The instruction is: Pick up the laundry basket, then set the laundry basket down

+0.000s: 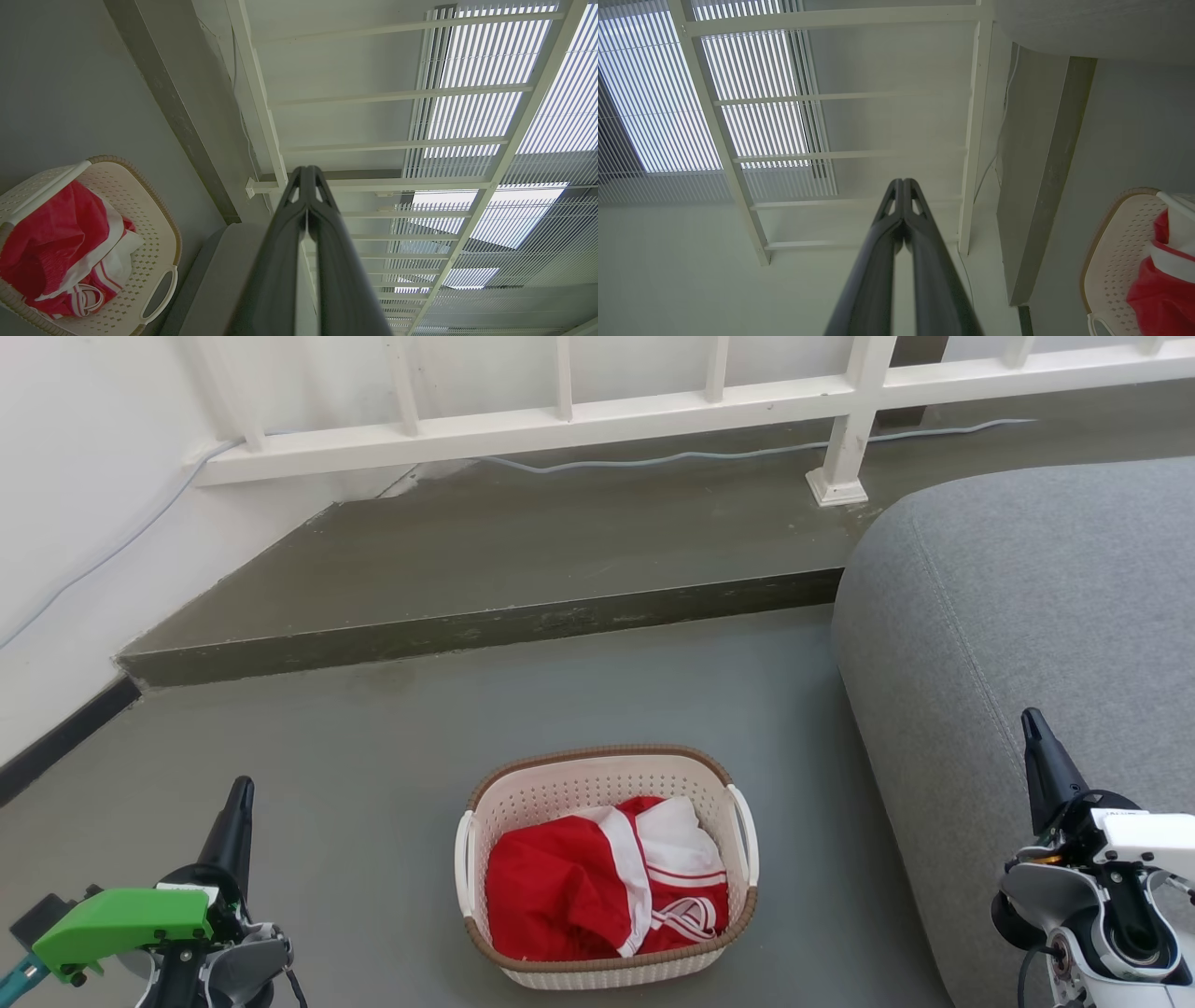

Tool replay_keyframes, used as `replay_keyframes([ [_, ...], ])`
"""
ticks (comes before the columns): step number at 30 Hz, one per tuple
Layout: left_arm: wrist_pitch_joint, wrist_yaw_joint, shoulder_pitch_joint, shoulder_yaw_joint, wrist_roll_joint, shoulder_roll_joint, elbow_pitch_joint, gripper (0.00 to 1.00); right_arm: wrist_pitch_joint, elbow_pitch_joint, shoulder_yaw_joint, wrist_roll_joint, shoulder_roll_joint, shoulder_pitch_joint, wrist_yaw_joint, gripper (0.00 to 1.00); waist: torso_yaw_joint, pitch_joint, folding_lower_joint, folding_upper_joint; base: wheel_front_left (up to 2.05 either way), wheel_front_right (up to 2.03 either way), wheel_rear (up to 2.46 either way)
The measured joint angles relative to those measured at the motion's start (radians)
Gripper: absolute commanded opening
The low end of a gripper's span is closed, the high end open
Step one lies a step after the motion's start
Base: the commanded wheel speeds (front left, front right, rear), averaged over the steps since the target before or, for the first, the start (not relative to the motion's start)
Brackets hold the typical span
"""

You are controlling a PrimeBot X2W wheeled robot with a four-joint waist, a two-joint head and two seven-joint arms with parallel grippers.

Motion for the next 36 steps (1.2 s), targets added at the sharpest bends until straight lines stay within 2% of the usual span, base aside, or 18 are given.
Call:
replay_keyframes([
  [36, 0.000, 0.000, 0.000, 0.001, 0.000, 0.000, 0.000, 0.00, 0.000, 0.007, -0.004, 0.000, 0.002, -0.001, 0.000, 0.00, 0.000, 0.000, 0.0000, 0.0000, 0.00, 0.00, 0.00],
])
